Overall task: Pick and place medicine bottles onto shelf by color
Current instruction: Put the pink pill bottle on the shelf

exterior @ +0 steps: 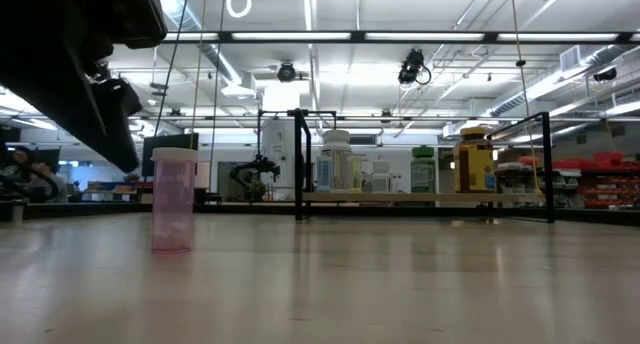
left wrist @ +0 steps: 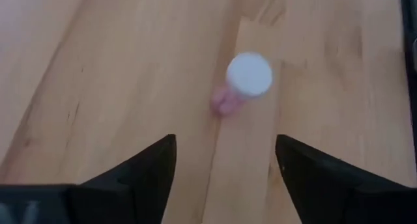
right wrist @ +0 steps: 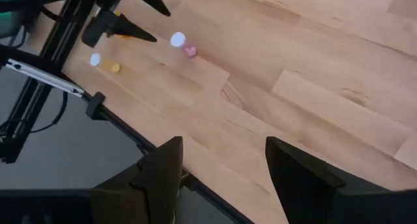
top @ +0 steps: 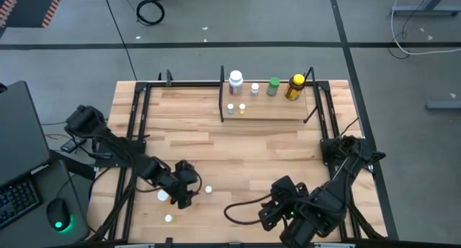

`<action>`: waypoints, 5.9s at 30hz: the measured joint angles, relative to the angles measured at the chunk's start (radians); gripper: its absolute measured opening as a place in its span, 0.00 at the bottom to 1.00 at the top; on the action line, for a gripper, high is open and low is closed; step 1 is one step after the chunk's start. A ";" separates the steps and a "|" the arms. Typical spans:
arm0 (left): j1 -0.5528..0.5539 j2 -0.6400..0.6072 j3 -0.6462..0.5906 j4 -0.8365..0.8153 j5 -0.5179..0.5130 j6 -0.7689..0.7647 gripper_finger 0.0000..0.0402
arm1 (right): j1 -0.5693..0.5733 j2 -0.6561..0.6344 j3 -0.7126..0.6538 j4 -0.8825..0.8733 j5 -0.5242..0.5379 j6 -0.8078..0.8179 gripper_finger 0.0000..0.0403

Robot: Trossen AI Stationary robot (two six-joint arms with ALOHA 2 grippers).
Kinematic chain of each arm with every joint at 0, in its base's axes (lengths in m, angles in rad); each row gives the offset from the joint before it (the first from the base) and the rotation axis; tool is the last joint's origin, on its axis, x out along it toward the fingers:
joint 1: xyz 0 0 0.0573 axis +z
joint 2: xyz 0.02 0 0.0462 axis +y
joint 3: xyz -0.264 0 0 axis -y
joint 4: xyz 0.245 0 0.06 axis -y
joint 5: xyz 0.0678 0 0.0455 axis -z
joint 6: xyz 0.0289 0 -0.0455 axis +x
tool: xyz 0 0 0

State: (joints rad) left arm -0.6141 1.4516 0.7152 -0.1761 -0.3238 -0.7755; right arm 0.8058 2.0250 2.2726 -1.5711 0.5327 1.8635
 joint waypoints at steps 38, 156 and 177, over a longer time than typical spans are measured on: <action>-0.011 0.343 -0.037 0.483 -0.246 -0.077 0.62 | -0.082 -0.074 0.000 0.000 0.023 -0.086 0.56; 0.516 -0.026 0.785 -0.516 0.774 0.366 0.31 | -0.571 -0.112 -0.070 0.679 -0.522 -1.122 0.74; 0.514 -0.026 0.785 -0.515 0.774 0.360 0.29 | -0.576 -0.112 -0.070 0.665 -0.508 -1.123 0.55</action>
State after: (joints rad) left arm -0.1001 1.4258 1.4998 -0.6914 0.4500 -0.4156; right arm 0.2295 1.9129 2.2024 -0.9063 0.0249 0.7406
